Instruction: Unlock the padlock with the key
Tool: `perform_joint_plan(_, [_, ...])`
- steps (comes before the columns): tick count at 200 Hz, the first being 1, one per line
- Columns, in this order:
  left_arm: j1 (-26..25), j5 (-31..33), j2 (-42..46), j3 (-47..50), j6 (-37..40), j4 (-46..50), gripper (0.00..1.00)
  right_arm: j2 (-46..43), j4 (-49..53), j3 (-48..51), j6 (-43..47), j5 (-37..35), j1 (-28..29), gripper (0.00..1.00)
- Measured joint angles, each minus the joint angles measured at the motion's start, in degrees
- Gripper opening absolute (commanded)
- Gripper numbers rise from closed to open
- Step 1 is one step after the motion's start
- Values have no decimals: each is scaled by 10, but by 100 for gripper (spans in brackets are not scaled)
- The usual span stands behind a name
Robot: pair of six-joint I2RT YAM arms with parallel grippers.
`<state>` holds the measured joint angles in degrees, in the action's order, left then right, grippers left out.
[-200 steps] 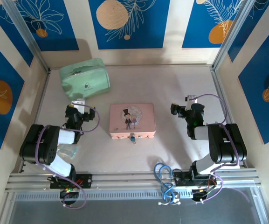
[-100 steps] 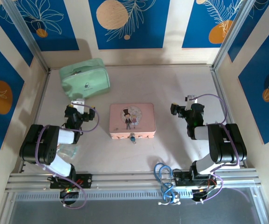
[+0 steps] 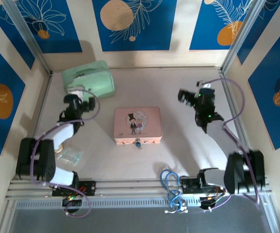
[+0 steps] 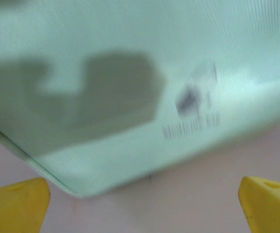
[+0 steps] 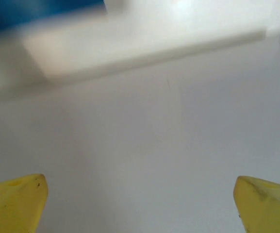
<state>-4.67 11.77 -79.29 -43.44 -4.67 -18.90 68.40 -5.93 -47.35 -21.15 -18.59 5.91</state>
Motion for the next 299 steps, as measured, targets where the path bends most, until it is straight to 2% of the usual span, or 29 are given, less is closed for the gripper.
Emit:
perform_joint_plan(10, [-2, 10, 34, -69, -40, 78, 100, -57, 21, -21, -59, 2, -5, 99])
perform_joint_plan(26, [-21, 24, 77, -150, -92, 170, 99, -140, 52, -6, -143, 65, -44, 99])
perform_joint_plan(35, [-52, 33, 107, -168, -119, 207, 99, -158, 91, -1, -174, 78, -55, 99])
perform_joint_plan(43, [-98, 40, 141, -162, -139, 236, 100, -159, 138, -2, -192, 70, -38, 99])
perform_joint_plan(56, [-187, 44, 194, -125, -166, 270, 99, -142, 224, -9, -210, 30, 56, 99])
perform_joint_plan(71, [-290, 36, 241, -68, -201, 316, 98, -115, 321, -18, -238, -28, 207, 99])
perform_joint_plan(84, [-352, 37, 259, -28, -232, 358, 97, -96, 402, -33, -282, -69, 340, 99])
perform_joint_plan(106, [-444, 47, 276, 33, -287, 414, 98, -63, 495, -60, -374, -134, 500, 100])
perform_joint_plan(126, [-487, 41, 310, 79, -323, 430, 100, 7, 548, -99, -448, -184, 614, 100])
perform_joint_plan(148, [-491, 34, 346, 115, -366, 425, 100, 113, 582, -168, -496, -218, 687, 98])
perform_joint_plan(177, [-491, 39, 341, 125, -409, 424, 100, 201, 582, -232, -509, -220, 702, 94])
perform_joint_plan(209, [-491, 42, 318, 130, -445, 407, 98, 202, 540, -210, -499, -211, 686, 80])
perform_joint_plan(235, [-491, 31, 302, 137, -468, 377, 96, 193, 473, -164, -482, -184, 659, 74])
perform_joint_plan(260, [-492, 11, 276, 138, -488, 329, 91, 194, 421, -123, -473, -160, 632, 72])
perform_joint_plan(299, [-490, 2, 231, 140, -509, 287, 91, 213, 398, -115, -450, -155, 612, 70])
